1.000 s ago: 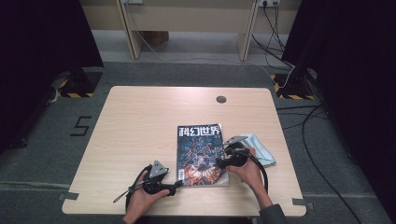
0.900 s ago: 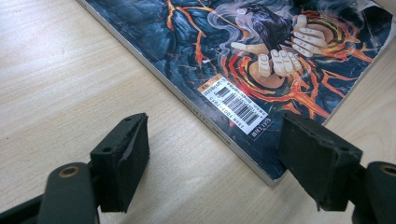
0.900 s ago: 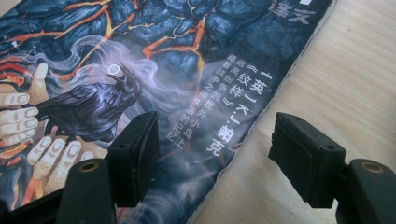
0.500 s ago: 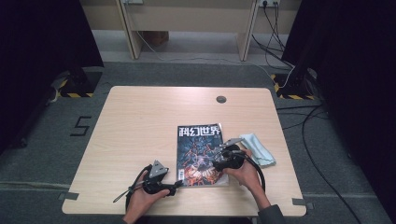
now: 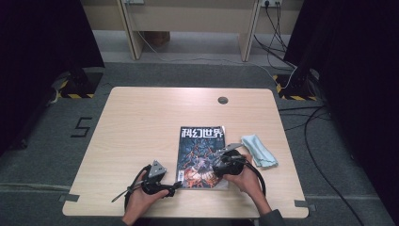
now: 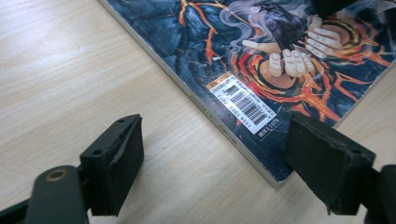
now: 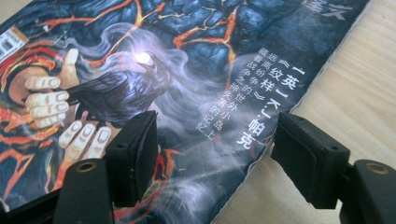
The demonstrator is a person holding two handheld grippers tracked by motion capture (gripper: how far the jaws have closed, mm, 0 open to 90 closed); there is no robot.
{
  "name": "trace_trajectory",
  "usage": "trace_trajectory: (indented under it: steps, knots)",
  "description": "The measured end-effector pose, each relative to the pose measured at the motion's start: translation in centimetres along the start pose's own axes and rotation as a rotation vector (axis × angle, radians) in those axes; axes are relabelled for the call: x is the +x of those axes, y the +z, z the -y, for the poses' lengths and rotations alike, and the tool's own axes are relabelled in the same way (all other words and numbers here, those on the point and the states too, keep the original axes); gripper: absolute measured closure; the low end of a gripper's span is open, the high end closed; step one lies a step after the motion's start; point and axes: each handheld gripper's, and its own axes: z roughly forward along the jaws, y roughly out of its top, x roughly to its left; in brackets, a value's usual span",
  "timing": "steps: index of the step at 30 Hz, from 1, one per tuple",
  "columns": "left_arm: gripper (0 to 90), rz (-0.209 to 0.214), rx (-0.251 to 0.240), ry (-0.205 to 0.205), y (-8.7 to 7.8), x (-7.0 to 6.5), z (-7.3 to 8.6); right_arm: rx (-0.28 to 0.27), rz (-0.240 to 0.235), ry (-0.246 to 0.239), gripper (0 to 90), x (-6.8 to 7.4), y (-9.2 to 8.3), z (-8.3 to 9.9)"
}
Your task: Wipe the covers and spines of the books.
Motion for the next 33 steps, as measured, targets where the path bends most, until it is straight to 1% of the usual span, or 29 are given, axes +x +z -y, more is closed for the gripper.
trace_trajectory:
  steps: [1, 7, 8, 9, 10, 11, 12, 16, 18, 20, 21, 22, 23, 24, 26, 28, 29, 31, 33]
  knots:
    - [17.8, -0.003, 0.005, -0.003, -0.1, 0.2, 0.0, 0.004, 0.0, 0.004, 30.7, 0.2, -0.1, 0.1]
    - [16.6, -0.029, 0.015, -0.019, -0.5, 1.2, 0.0, 0.021, -0.005, -0.024, 28.6, 1.4, -0.4, 0.3]
    - [16.6, -0.035, 0.016, -0.017, -0.6, 1.4, 0.0, 0.025, -0.003, -0.027, 28.6, 1.6, -0.4, 0.3]
    - [16.6, -0.037, 0.017, -0.014, -0.6, 1.5, 0.0, 0.029, 0.0, -0.036, 28.6, 1.8, -0.5, 0.3]
    - [16.6, -0.039, 0.018, -0.019, -0.7, 1.7, 0.0, 0.033, 0.0, -0.044, 28.7, 2.0, -0.5, 0.3]
    - [16.6, -0.041, 0.018, -0.023, -0.7, 1.8, 0.1, 0.034, -0.001, -0.063, 29.0, 2.2, -0.6, 0.3]
    - [16.6, -0.044, 0.019, -0.026, -0.8, 2.0, 0.1, 0.038, 0.0, -0.068, 28.9, 2.4, -0.6, 0.3]
    - [16.6, -0.069, 0.02, -0.022, -1.0, 2.6, 0.1, 0.048, 0.001, -0.08, 27.9, 3.3, -0.7, 0.4]
    - [16.6, -0.088, 0.025, -0.02, -1.2, 2.9, 0.1, 0.056, 0.006, -0.087, 27.8, 3.9, -0.8, 0.4]
    - [16.6, -0.098, 0.024, -0.022, -1.3, 3.2, 0.0, 0.056, 0.011, -0.102, 28.2, 4.5, -0.8, 0.4]
    - [16.5, -0.099, 0.022, -0.024, -1.3, 3.3, 0.1, 0.06, 0.01, -0.126, 33.1, 5.0, -0.9, 0.3]
    - [16.5, -0.107, 0.021, -0.028, -1.4, 3.5, 0.1, 0.059, -0.008, -0.133, 37.9, 5.3, -0.9, 0.3]
    - [16.6, -0.114, 0.02, -0.029, -1.4, 3.6, 0.1, 0.054, -0.027, -0.139, 38.8, 5.6, -0.9, 0.3]
    - [16.6, -0.124, 0.023, -0.026, -1.5, 3.8, 0.1, 0.052, -0.032, -0.141, 38.6, 5.9, -0.8, 0.3]
    - [16.5, -0.13, 0.02, -0.032, -1.6, 4.2, 0.1, 0.042, -0.035, -0.147, 38.4, 6.4, -0.7, 0.3]
    - [16.5, -0.134, 0.017, -0.048, -1.6, 4.6, 0.1, 0.038, -0.049, -0.142, 38.3, 6.7, -0.6, 0.3]
    - [16.6, -0.137, 0.017, -0.048, -1.6, 4.6, 0.1, 0.035, -0.048, -0.137, 38.3, 6.9, -0.5, 0.3]
    - [16.5, -0.148, 0.018, -0.045, -1.7, 4.9, 0.1, 0.031, -0.045, -0.147, 38.3, 7.3, -0.4, 0.2]
    - [16.0, -0.158, 0.021, -0.068, -1.7, 5.2, 0.1, 0.027, -0.052, -0.142, 38.1, 7.6, -0.3, 0.2]
